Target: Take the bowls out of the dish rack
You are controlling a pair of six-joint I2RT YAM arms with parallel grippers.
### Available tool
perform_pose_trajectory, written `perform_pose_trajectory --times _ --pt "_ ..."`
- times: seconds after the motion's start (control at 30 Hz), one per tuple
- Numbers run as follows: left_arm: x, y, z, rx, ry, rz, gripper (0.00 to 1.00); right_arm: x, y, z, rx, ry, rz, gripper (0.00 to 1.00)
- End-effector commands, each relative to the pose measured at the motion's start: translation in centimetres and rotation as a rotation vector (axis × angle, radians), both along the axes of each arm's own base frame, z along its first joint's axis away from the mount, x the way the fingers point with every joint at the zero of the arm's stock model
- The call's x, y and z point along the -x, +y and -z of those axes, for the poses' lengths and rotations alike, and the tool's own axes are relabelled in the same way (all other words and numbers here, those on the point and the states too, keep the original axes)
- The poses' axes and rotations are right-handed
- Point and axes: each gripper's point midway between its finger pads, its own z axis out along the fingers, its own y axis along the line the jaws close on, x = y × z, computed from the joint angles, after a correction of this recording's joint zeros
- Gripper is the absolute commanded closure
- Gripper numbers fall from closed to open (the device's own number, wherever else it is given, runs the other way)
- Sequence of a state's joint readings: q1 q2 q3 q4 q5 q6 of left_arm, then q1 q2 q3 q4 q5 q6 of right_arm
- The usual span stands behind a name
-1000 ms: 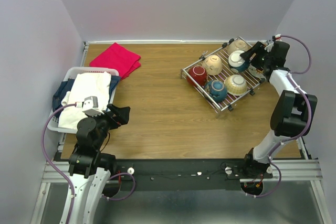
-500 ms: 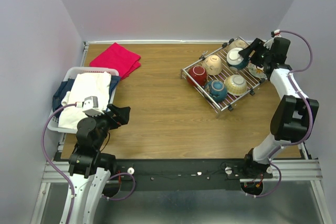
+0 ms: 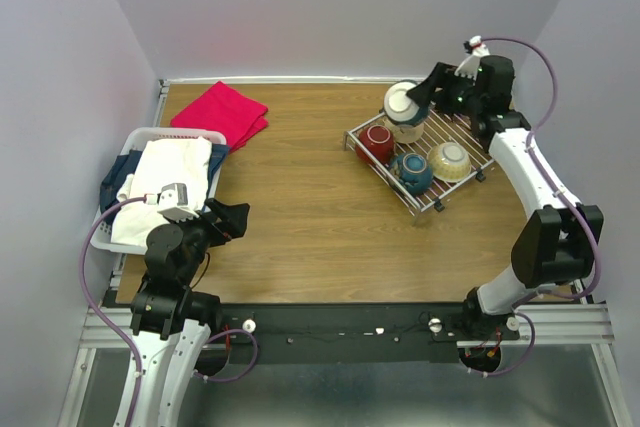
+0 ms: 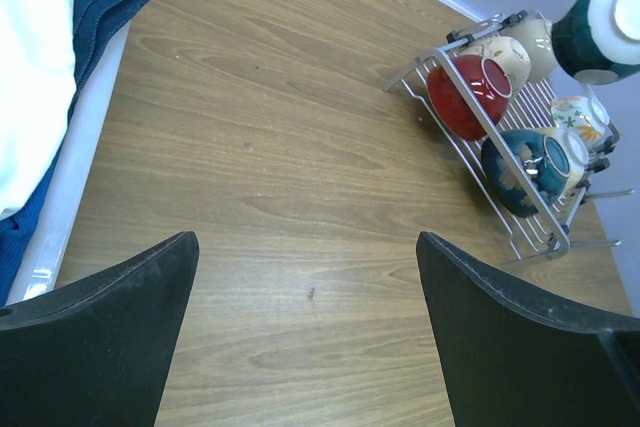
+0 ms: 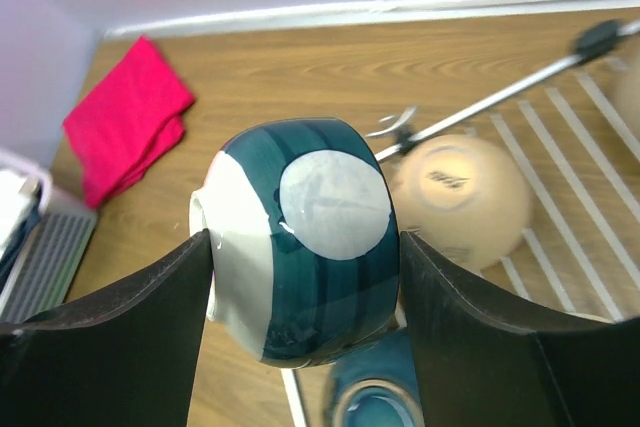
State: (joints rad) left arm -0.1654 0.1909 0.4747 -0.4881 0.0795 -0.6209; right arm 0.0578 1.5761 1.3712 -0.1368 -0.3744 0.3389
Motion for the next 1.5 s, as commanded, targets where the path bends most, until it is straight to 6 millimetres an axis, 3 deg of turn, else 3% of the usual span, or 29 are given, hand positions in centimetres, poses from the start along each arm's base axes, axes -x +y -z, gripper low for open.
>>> perform_pose_trajectory --times 0.0,0.13,0.27,0.3,0.5,0.57,0.6,0.77,0.8,0.87,0.93,0.97,1.0,1.1,1.13,1.2,1.23,1.47 --pt "-0.1 -0.4 -0.7 -0.002 -0.031 0.028 0.01 2.3 6.4 -3.6 0.026 -0.095 -0.171 0.8" --pt "0.0 -0.5 -0.7 -0.001 -0.031 0.031 0.01 3.8 10.5 -2.8 0.082 -0.105 -0.267 0.8" --pt "0.0 -0.4 -0.8 0.0 -0.032 0.028 0.01 5.4 14.3 -1.0 0.175 -0.104 -0.341 0.8" --pt "0.0 -0.4 -0.8 0.0 -0.032 0.028 0.01 6.2 16.0 -0.2 0.198 -0.102 -0.378 0.8" --pt "0.0 -0.4 -0.8 0.001 -0.034 0.023 0.01 8.1 20.0 3.2 0.384 -0.123 -0.425 0.8" --pt "0.0 -0.3 -0.8 0.002 -0.033 0.022 0.01 8.0 20.4 4.4 0.469 -0.147 -0.415 0.8" --pt "0.0 -0.4 -0.8 0.001 -0.034 0.025 0.01 8.9 21.6 4.8 0.488 -0.162 -0.446 0.8" --pt "0.0 -0.3 -0.7 0.0 -0.032 0.019 0.01 8.4 22.1 5.8 0.696 -0.26 -0.36 0.8" --pt "0.0 -0.3 -0.8 0.0 -0.035 0.019 0.01 9.0 22.9 5.9 0.729 -0.283 -0.365 0.8" --pt "0.0 -0.2 -0.9 0.0 -0.038 0.016 0.01 8.7 22.3 5.5 0.835 -0.337 -0.292 0.8" --pt "0.1 -0.2 -0.9 0.001 -0.038 0.014 0.01 9.6 22.4 6.7 0.918 -0.35 -0.281 0.8" --pt "0.1 -0.2 -0.9 0.001 -0.037 0.012 0.01 9.4 22.8 6.1 0.935 -0.399 -0.264 0.8" --pt "0.1 -0.1 -1.0 0.001 -0.041 0.011 0.01 10.0 23.2 7.2 0.974 -0.403 -0.277 0.8" --pt "0.1 -0.1 -1.0 0.001 -0.044 0.008 0.01 10.3 23.4 7.7 1.07 -0.448 -0.247 0.8" --pt "0.1 -0.1 -1.0 0.002 -0.044 0.006 0.01 10.4 23.0 8.8 1.118 -0.443 -0.236 0.8" --pt "0.2 -0.1 -1.1 0.003 -0.047 0.008 0.01 10.7 23.6 8.6 1.161 -0.497 -0.229 0.8" --pt "0.2 0.0 -1.1 0.003 -0.048 0.006 0.01 10.9 23.3 9.7 1.206 -0.494 -0.223 0.8" --pt "0.3 0.1 -1.3 0.007 -0.058 0.0 0.01 12.0 24.0 11.4 1.402 -0.621 -0.17 0.8"
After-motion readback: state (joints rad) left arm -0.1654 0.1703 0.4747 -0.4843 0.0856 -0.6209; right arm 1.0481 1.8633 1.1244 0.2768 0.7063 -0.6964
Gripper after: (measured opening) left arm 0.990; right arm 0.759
